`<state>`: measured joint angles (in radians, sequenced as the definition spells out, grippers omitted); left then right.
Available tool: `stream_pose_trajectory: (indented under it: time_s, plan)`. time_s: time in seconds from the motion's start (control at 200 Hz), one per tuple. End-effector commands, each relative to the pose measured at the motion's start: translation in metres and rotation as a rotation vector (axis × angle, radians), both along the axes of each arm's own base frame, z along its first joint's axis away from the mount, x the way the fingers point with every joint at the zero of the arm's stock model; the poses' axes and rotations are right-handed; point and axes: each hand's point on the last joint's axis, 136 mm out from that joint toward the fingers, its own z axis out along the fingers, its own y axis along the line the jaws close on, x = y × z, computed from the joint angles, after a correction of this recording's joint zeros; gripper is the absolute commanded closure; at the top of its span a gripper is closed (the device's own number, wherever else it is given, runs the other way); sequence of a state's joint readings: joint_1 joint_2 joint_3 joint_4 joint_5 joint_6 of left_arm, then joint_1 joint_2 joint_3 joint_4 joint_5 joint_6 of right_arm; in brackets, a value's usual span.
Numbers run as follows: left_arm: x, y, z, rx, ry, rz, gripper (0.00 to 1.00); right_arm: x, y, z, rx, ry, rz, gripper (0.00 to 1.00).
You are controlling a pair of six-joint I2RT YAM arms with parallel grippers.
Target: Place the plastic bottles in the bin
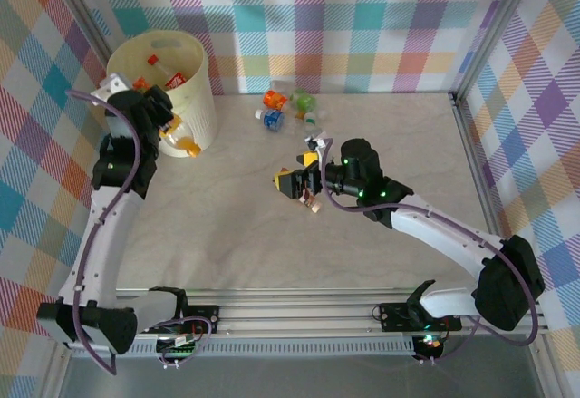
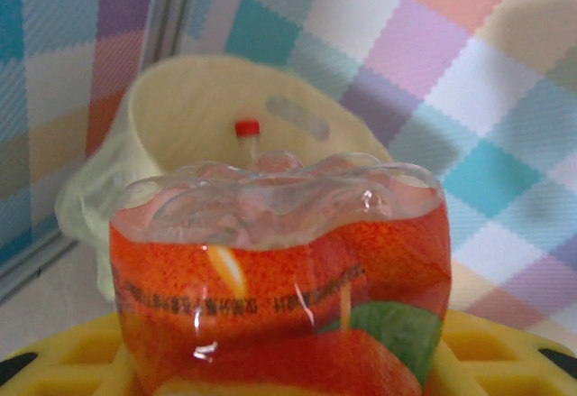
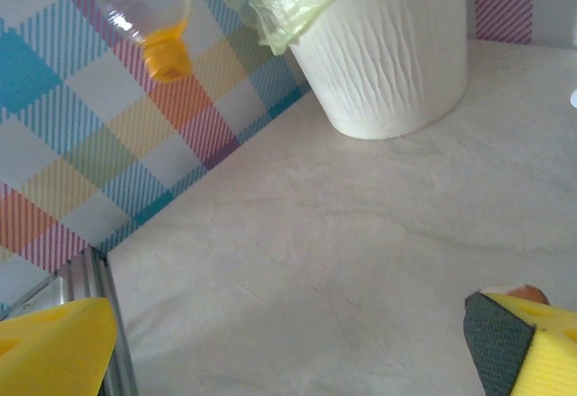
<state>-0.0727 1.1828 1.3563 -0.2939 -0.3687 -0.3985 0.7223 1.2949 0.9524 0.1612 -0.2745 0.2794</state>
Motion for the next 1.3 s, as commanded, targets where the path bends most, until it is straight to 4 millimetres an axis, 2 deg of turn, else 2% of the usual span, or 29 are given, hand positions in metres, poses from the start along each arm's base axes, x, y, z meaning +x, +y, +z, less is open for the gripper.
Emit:
stream_pose_trajectory:
  time_s: [0.0,0.07,0.255,0.455,0.65,0.81,0.975,1.295]
  plan:
    - [0.011,0.019,0.047,0.01,-0.134,0.054,0.47,-0.003,0.004,0.017,0.066,-0.023,0.008,0.0]
    - [0.023,0.029,0.06,0.005,-0.165,0.07,0.48,-0.002,0.002,0.018,0.092,-0.035,-0.012,0.0]
    - [0.059,0.046,0.074,-0.016,-0.205,0.096,0.48,-0.006,-0.001,0.02,0.097,-0.023,-0.006,0.0]
    - [0.081,0.074,0.099,-0.024,-0.283,0.203,0.48,-0.011,-0.004,0.018,0.084,-0.042,-0.003,0.0]
    - [0.098,0.086,0.115,0.046,-0.404,0.266,0.47,-0.012,-0.009,0.015,0.075,-0.056,-0.024,0.0]
    - [0.129,0.078,0.117,0.127,-0.396,0.198,0.46,-0.013,-0.014,0.013,0.066,-0.06,-0.049,0.0]
    - [0.168,0.06,0.1,0.222,-0.321,0.059,0.45,-0.014,-0.024,0.012,0.053,-0.064,-0.087,0.0]
    - [0.208,0.027,0.076,0.282,-0.26,-0.2,0.46,-0.015,-0.034,0.015,0.023,-0.088,-0.121,0.0]
